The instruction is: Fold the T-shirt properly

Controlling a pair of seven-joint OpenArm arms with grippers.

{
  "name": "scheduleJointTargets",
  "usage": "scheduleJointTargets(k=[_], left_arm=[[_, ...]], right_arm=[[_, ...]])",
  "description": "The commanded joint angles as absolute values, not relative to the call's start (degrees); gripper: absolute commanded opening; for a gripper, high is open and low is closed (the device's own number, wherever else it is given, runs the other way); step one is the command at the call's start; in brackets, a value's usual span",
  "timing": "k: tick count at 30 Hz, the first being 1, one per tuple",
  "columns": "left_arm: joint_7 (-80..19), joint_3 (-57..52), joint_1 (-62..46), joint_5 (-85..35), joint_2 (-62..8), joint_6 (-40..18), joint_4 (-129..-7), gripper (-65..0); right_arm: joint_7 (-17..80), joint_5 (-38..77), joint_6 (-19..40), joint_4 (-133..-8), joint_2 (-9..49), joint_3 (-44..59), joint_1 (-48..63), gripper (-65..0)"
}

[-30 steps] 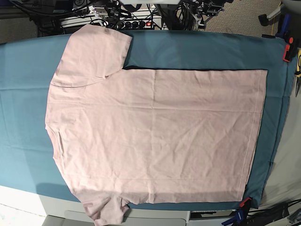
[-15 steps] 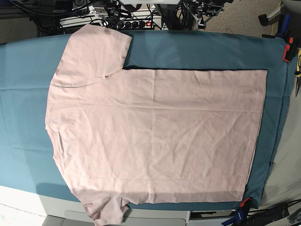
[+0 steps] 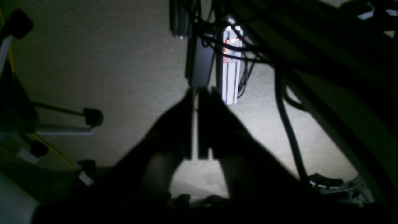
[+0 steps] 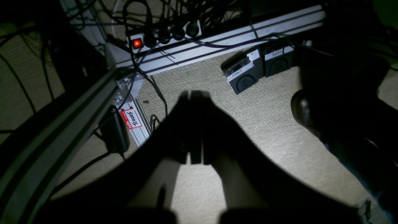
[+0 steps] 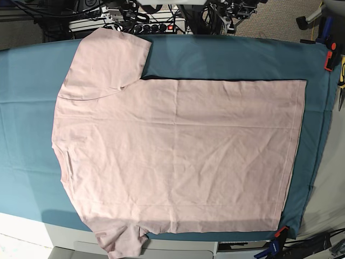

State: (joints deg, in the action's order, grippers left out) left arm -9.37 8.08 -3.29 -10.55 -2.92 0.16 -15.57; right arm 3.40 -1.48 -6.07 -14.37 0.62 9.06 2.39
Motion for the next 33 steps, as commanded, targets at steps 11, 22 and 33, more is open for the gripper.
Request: scheduleJointTargets(k=[11, 22, 33], left_arm=[[-14.9, 8.0, -14.0, -8.6, -9.9, 0.4, -32.8, -61.0], [-23.7, 7.9, -37.1, -5.4, -21.2, 0.4, -65.3, -61.0], [-29.7, -5.4, -59.8, -14.7, -30.3, -9.8, -104.9, -61.1]], right_arm=[[3.9, -1.3, -6.3, -24.1, 4.3, 9.0, 12.1, -65.0], [8.9, 2.8, -6.2, -53.3, 10.7, 9.0, 34.0, -65.0], [13.5, 3.0, -6.3, -92.7, 15.1, 10.4, 55.4, -65.0]])
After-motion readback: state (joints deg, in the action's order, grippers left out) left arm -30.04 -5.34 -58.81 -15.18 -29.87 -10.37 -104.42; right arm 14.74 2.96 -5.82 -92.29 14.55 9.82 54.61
